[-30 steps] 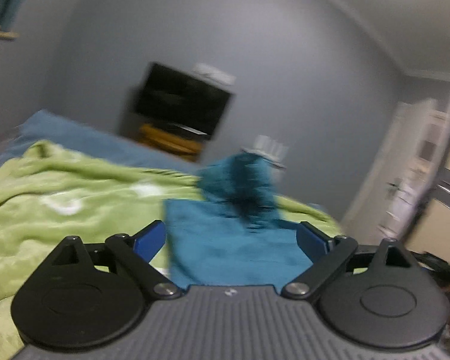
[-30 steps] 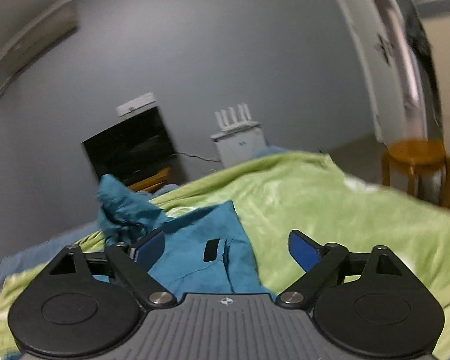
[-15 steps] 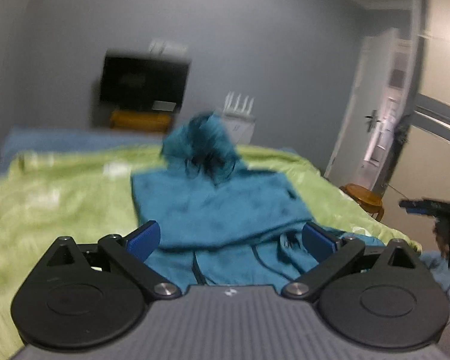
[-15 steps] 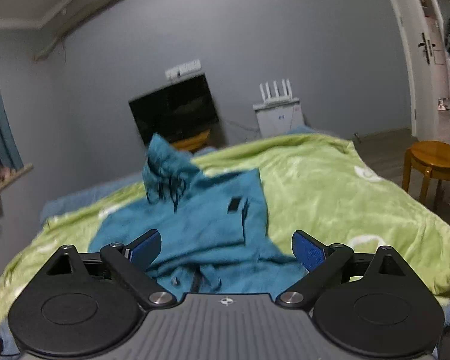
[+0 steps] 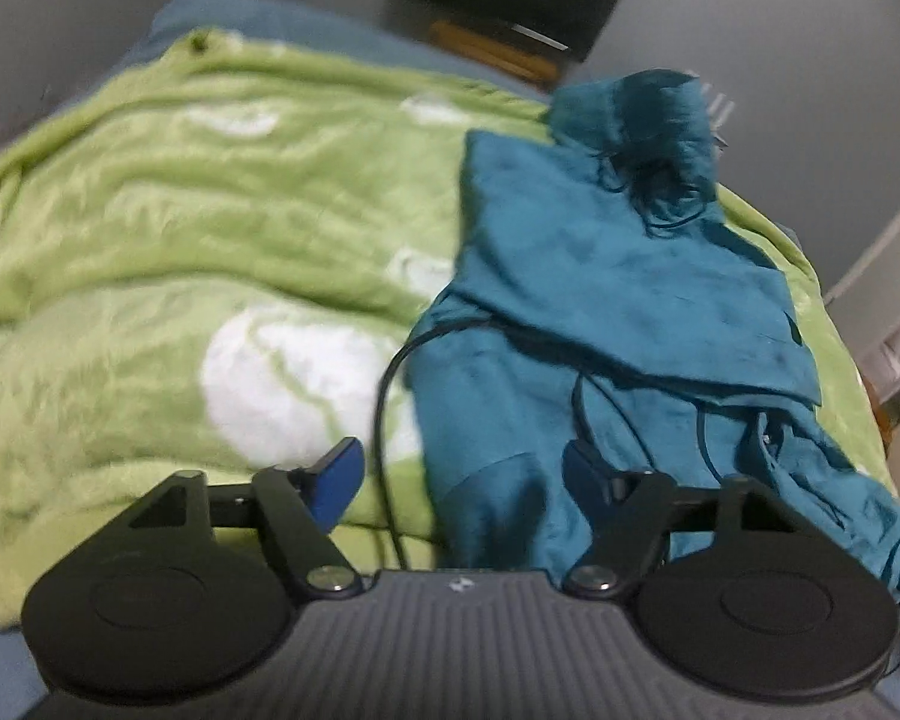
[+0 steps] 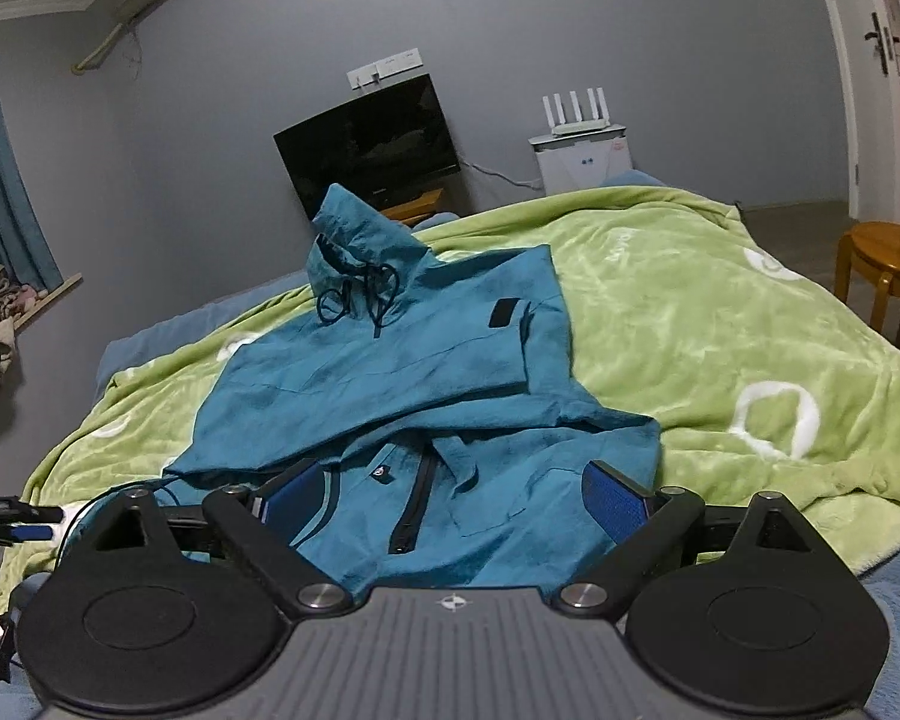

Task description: Fold large clothes

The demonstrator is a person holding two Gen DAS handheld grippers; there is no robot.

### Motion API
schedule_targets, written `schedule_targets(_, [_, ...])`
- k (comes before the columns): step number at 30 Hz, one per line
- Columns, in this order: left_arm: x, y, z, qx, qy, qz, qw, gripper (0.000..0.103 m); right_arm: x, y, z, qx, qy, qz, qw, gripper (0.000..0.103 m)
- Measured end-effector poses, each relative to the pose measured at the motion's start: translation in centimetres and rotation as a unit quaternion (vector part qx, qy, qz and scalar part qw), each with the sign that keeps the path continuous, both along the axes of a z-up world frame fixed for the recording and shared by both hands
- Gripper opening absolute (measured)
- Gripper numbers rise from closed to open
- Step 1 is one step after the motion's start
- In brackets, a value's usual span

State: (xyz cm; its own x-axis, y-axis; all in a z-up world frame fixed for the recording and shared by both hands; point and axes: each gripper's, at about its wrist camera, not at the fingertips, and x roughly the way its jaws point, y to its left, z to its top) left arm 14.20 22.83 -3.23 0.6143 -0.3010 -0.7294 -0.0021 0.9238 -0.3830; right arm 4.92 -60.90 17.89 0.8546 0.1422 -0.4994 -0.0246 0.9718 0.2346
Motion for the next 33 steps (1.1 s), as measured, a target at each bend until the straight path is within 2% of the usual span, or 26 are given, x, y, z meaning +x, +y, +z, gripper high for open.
schedule_targets(2, [0.3, 0.7, -1.1, -0.027, 0.015, -0.004, 0.9995, 0.049, 0.4, 0.2, -0.1, -0.001, 0.0, 0.005, 1.0, 0.095])
schedule_targets(4, [-0.2, 1.1, -1.6, -0.043, 0.018, -0.011, 0.9989, 0.021, 0.7, 0.3, -0.1, 0.0, 0.002, 0.005, 1.0, 0.094])
schedule_targets(5, [-0.4, 1.4, -1.6, -0.056, 0.016, -0.016, 0.9982, 0.011, 1.0, 0.3, -0.2, 0.003, 0.004, 0.005, 1.0, 0.094])
schedule_targets(7, [-1.5, 1.3, -0.7, -0.077, -0.001, -0.027, 0.9967, 0.002, 1.3, 0.4, -0.4, 0.007, 0.009, 0.009, 1.0, 0.094])
schedule_targets(10, [-4.3, 0.6, 1.7, -0.089, -0.042, -0.076, 0.9923, 0.001, 1.4, 0.6, -0.7, 0.003, 0.008, 0.017, 1.0, 0.094])
schedule_targets(12, [-5.9, -0.1, 3.1, -0.113, -0.057, -0.118, 0.9849, 0.001, 1.6, 0.7, -1.0, 0.001, 0.012, 0.018, 1.0, 0.093])
schedule_targets(16, [-8.3, -3.0, 4.5, -0.12, -0.053, -0.19, 0.973, 0.001, 2.4, 0.8, -1.3, 0.01, 0.018, 0.016, 1.0, 0.092])
schedule_targets(18, [-9.3, -4.4, 4.6, -0.143, -0.046, -0.219, 0.9641, 0.001, 2.5, 0.9, -1.3, 0.011, 0.017, 0.019, 1.0, 0.092])
schedule_targets(19, [-9.8, -4.8, 4.6, -0.158, -0.043, -0.233, 0.9586, 0.001, 2.5, 0.9, -1.3, 0.01, 0.016, 0.023, 1.0, 0.092])
schedule_targets(22, [-11.5, -7.1, 4.7, -0.183, -0.028, -0.308, 0.9333, 0.001, 2.3, 1.1, -1.0, -0.004, 0.011, 0.034, 0.999, 0.092])
schedule_targets(24, [-12.5, -9.1, 4.8, -0.173, -0.022, -0.359, 0.9168, 0.001, 2.2, 1.1, -0.9, -0.014, 0.007, 0.031, 0.999, 0.092])
schedule_targets(27, [-14.0, -12.5, 4.3, -0.159, -0.002, -0.441, 0.883, 0.003, 2.2, 0.9, -0.9, -0.003, 0.008, 0.03, 1.0, 0.092])
schedule_targets(31, [-16.2, -15.4, 4.2, -0.139, 0.015, -0.516, 0.8451, 0.003, 2.0, 0.8, -1.0, -0.008, 0.01, 0.033, 0.999, 0.092])
schedule_targets(32, [-16.5, -15.6, 4.3, -0.14, 0.013, -0.524, 0.8399, 0.003, 2.0, 0.8, -1.1, -0.01, 0.01, 0.033, 0.999, 0.092])
schedule_targets(33, [-16.7, -15.5, 4.6, -0.142, 0.007, -0.526, 0.8386, 0.003, 2.0, 0.7, -1.1, -0.012, 0.01, 0.032, 0.999, 0.092])
